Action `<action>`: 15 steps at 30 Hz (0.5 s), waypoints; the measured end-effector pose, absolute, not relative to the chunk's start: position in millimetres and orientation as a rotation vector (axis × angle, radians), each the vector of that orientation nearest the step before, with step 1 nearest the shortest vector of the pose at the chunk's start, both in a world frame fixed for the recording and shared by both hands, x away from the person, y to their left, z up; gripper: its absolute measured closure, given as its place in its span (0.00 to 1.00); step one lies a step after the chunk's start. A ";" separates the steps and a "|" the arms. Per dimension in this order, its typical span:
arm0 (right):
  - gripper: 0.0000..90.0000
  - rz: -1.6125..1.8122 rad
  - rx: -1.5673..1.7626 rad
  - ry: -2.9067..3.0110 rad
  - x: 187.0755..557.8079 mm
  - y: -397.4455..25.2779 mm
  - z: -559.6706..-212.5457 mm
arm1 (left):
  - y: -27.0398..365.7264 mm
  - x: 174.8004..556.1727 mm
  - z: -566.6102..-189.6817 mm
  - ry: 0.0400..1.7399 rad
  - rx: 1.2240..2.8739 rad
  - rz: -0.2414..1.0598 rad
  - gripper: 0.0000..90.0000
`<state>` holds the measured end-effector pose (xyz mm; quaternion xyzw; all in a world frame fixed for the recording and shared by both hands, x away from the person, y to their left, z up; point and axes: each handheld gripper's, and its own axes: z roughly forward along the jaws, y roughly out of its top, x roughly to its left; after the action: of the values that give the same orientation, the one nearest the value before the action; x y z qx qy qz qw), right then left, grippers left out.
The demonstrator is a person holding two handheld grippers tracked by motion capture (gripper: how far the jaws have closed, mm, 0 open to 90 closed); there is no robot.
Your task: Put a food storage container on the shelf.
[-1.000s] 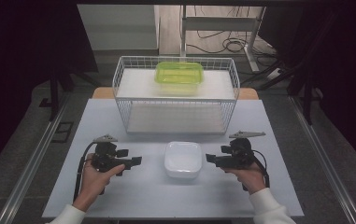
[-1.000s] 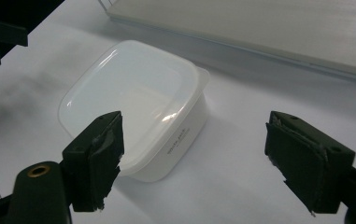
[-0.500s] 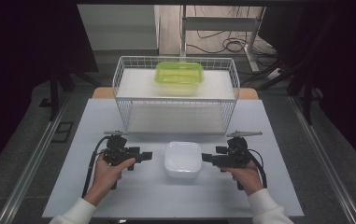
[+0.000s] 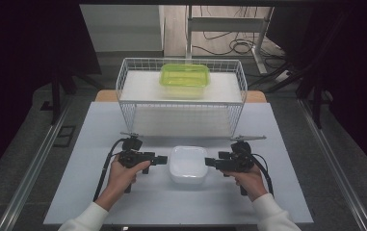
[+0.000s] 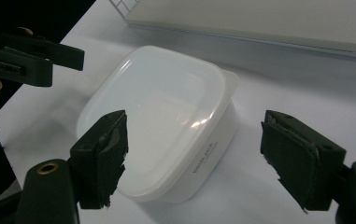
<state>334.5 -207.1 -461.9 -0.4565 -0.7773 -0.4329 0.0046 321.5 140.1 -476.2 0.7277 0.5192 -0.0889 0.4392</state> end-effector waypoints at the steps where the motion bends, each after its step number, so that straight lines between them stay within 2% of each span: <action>1: 0.26 -1.356 -1.434 -2.434 334.8 -207.2 -462.2 | 137.8 323.6 -477.7 1.294 1.803 -0.237 0.32; 7: 0.33 -1.330 -1.460 -2.397 339.2 -205.8 -466.3 | 124.6 336.4 -486.1 1.317 1.772 -0.335 0.37; 15: 0.37 -1.326 -1.444 -2.388 339.1 -204.8 -468.8 | 117.9 343.5 -496.3 1.323 1.774 -0.388 0.45</action>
<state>339.1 -204.8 -468.8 -0.4672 -0.7726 -0.4291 0.0258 343.5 117.9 -496.3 0.7119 0.5310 -0.1555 0.4326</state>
